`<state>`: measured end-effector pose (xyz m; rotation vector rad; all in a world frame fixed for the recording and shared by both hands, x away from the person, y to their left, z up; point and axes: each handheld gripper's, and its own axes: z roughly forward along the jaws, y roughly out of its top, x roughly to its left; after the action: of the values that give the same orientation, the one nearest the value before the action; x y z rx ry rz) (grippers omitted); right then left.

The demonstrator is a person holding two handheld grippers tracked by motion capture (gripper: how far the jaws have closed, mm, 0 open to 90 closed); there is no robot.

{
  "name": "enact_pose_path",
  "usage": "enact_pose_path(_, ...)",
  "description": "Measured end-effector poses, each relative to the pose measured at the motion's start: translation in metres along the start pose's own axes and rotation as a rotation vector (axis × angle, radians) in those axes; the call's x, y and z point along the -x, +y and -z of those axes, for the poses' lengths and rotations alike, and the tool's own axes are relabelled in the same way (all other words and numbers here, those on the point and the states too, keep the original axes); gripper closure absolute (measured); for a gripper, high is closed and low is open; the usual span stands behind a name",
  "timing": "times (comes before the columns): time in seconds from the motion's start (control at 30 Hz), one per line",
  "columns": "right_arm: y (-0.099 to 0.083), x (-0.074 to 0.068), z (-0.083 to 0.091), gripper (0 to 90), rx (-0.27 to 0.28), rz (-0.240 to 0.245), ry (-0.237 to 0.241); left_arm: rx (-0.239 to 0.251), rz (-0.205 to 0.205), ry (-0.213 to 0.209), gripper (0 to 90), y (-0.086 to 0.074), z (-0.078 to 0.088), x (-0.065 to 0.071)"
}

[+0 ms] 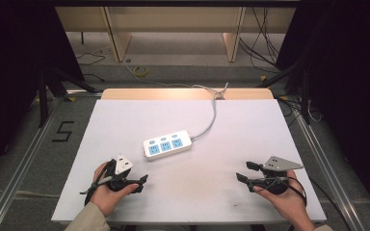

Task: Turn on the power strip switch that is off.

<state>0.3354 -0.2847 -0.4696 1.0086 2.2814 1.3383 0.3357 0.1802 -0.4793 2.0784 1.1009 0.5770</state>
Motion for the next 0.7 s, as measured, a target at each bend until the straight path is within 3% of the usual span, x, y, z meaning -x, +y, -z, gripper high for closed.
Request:
enact_pose_path(0.03, 0.000, 0.000, 0.000, 39.3, 0.000, 0.000, 0.000, 0.000, 0.000, 0.001, 17.0, 0.000, 0.000, 0.000)
enact_pose_path(0.17, 0.002, -0.007, -0.004, 57.2, -0.057, 0.058, 0.017, -0.003, 0.002, 0.000, 17.6, -0.001, -0.001, 0.000)
enact_pose_path(0.2, 0.002, -0.007, -0.004, 57.2, -0.057, 0.058, 0.017, -0.003, 0.002, -0.001, 17.6, -0.001, -0.001, 0.000)
enact_pose_path(0.23, 0.003, -0.009, -0.006, 66.0, -0.074, 0.080, 0.028, 0.001, 0.001, -0.001, 17.8, 0.000, -0.001, 0.000)
enact_pose_path(0.43, 0.007, -0.017, -0.010, 88.7, -0.104, 0.137, 0.020, -0.002, -0.003, 0.001, 18.4, 0.000, -0.001, 0.001)
enact_pose_path(0.7, 0.016, -0.020, -0.017, 90.0, -0.148, 0.144, 0.023, -0.004, 0.002, 0.006, 18.7, 0.000, -0.002, 0.000)
